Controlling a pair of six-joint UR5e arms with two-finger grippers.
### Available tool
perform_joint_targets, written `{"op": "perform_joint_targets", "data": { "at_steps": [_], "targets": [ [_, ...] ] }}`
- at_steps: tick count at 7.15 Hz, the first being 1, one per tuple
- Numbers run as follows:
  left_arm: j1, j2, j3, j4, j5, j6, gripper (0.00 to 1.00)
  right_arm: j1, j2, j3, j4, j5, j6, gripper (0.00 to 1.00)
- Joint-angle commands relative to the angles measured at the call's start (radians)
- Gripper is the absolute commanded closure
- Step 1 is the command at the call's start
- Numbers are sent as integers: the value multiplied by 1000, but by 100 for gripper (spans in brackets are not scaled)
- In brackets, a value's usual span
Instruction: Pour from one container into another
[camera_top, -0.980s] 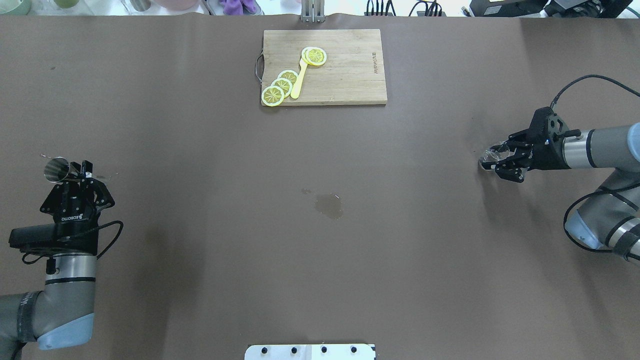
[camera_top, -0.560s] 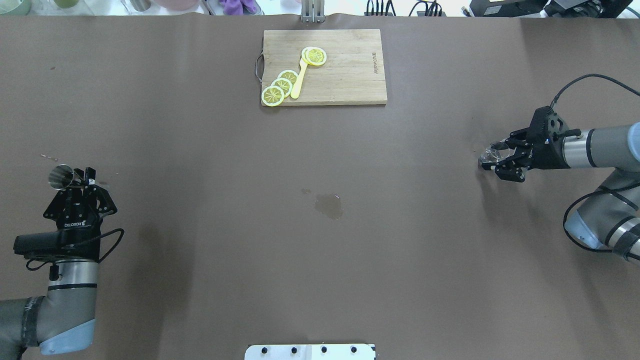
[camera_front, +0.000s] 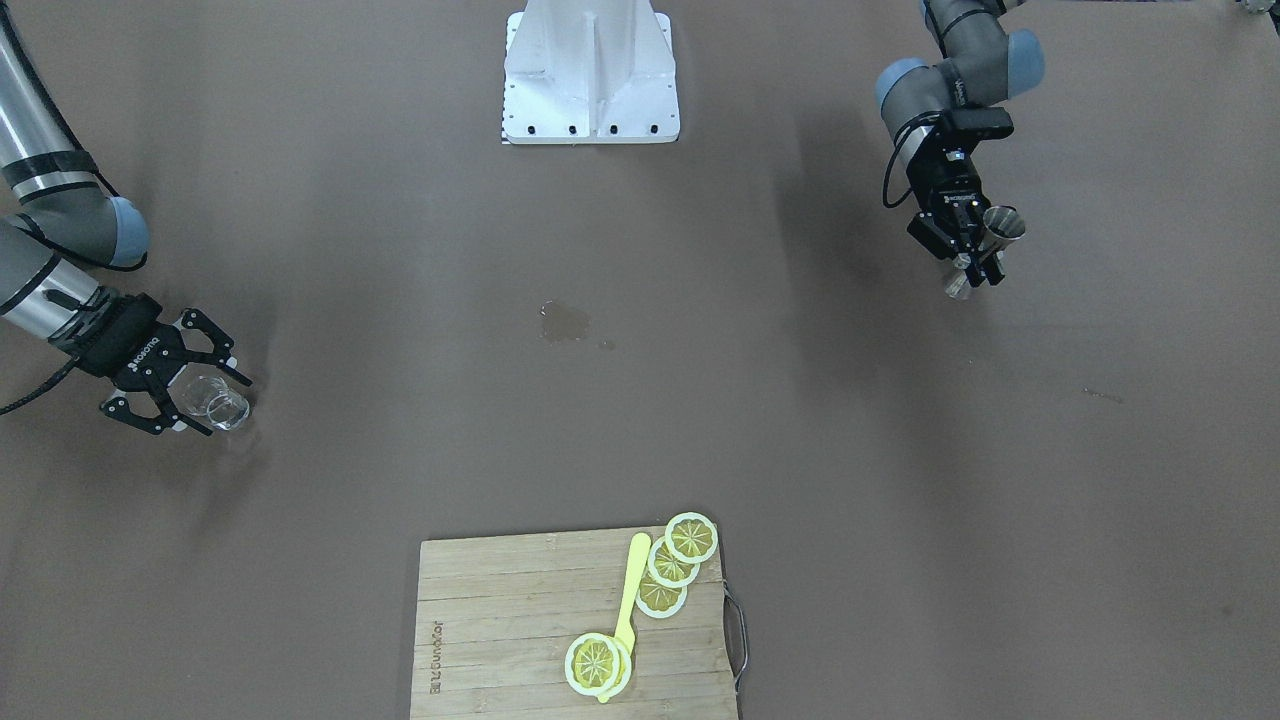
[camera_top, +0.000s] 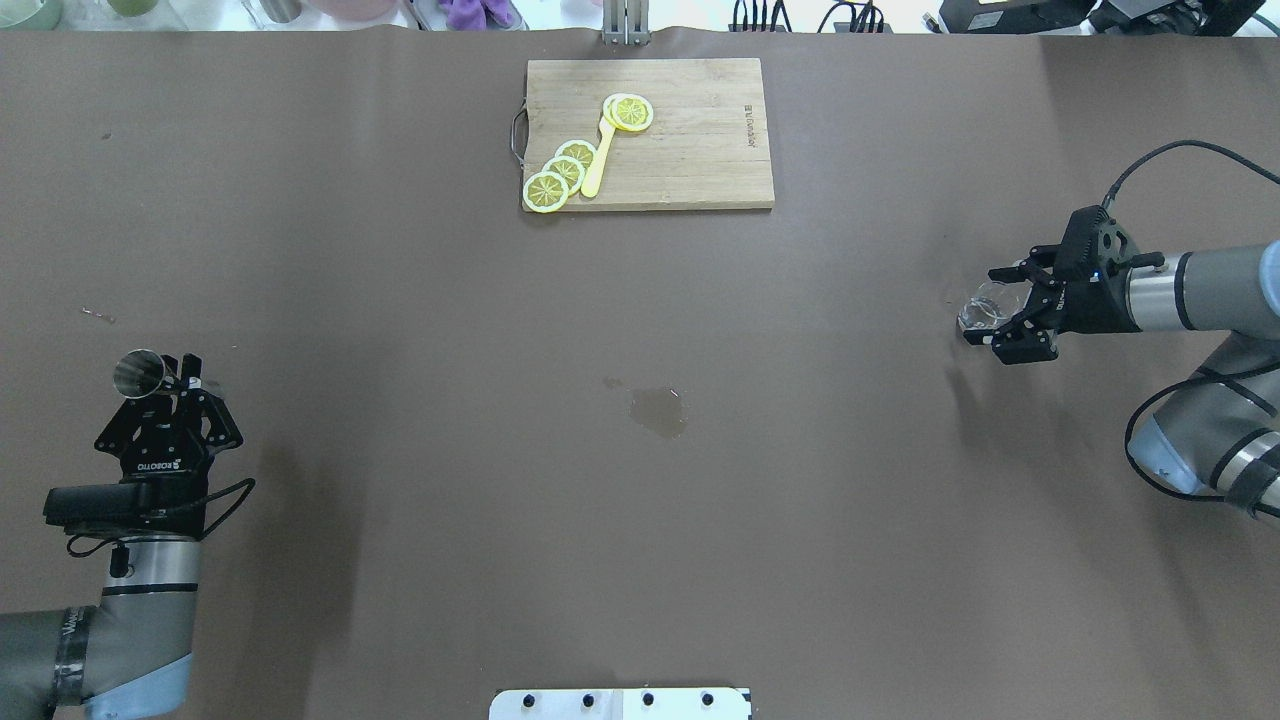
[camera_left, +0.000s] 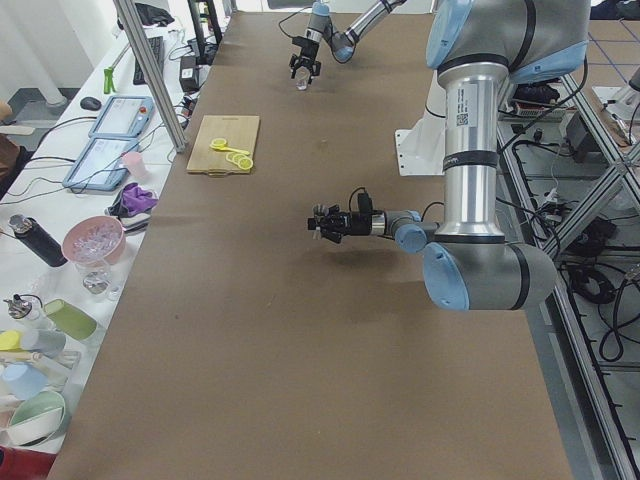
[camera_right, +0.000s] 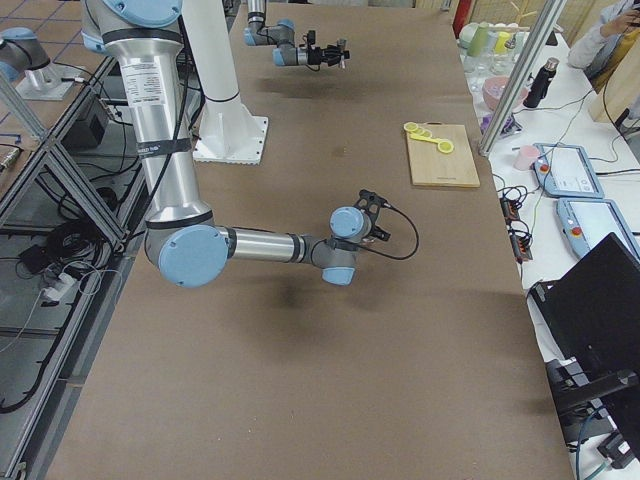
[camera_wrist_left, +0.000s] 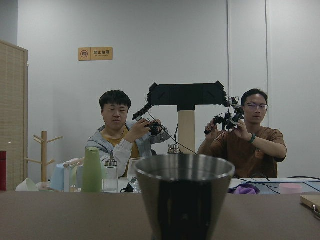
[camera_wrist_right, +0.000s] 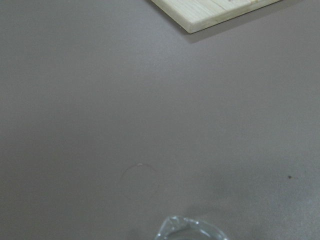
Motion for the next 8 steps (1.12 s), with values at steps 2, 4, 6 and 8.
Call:
{"op": "perform_joint_targets", "data": {
  "at_steps": [2, 4, 6, 8],
  "targets": [
    [-2, 3, 32, 3, 23, -52, 100, 56, -33, 167, -108, 26, 8, 0],
    [-10, 38, 35, 2, 19, -62, 100, 89, -53, 281, -214, 44, 6, 0],
    [-10, 52, 57, 3, 19, -86, 100, 172, -52, 324, -354, 66, -62, 0],
    [-10, 52, 77, 5, 23, -88, 100, 221, -50, 326, -493, 55, -119, 0]
  ]
}}
